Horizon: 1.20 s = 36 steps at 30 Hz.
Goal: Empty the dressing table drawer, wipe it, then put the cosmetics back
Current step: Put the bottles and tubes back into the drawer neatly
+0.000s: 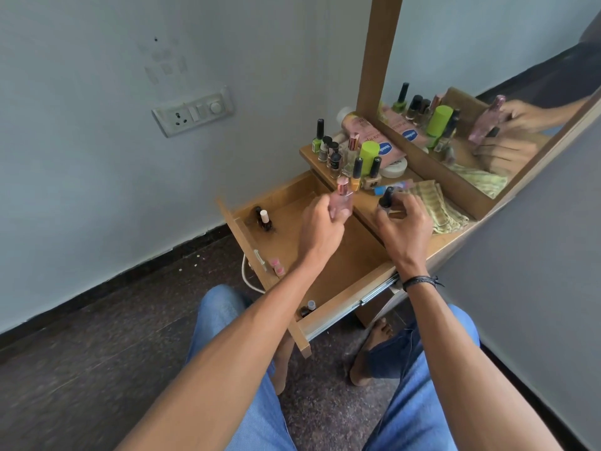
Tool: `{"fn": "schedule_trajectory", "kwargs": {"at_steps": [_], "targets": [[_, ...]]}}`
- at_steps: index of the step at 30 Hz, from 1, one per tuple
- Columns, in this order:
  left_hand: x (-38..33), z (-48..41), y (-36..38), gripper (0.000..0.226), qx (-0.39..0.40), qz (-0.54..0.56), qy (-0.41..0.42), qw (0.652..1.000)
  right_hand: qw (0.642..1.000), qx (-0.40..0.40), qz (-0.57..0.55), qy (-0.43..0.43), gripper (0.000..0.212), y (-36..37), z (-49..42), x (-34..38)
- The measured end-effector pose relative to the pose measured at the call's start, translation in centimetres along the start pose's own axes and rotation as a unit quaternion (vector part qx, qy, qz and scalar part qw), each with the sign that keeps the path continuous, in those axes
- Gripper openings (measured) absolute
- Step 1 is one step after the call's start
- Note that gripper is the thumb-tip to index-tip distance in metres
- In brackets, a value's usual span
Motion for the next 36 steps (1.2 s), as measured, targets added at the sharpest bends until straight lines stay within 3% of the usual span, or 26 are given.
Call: {"fn": "schedule_trajectory", "kwargs": {"at_steps": [5,11,26,36], "targets": [[4.3,0.6,-3.6,0.010,-0.015,-0.058,-0.074,0.995,0.998,0.034,0.003,-0.053,0.025,1.3,0.9,1.6],[6.1,0.2,-4.3,0.010,0.007,-0.107,-0.134,0.985,0.995,0.082,-0.030,-0.057,0.024,4.5,3.2,3.5],[8.1,-2.5,-2.7,0.020,0.056,-0.164,-0.203,0.964,0.972,0.202,0.000,0.122,0.021,14.2,2.3,0.4],[9.2,-4.3,-1.5,0.027,0.053,-0.151,-0.208,0.965,0.963,0.195,0.092,0.160,0.023,16.6,1.6,-1.5]]}}
Point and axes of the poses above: each hand's wrist, its own z-axis away from the middle knuckle, its own y-axis out of the palm, x = y × z, the point moved 7 cm from there along -z, towards the middle knuckle, and after that the axes turned 5 degrees about -y, right-handed, at the moved point
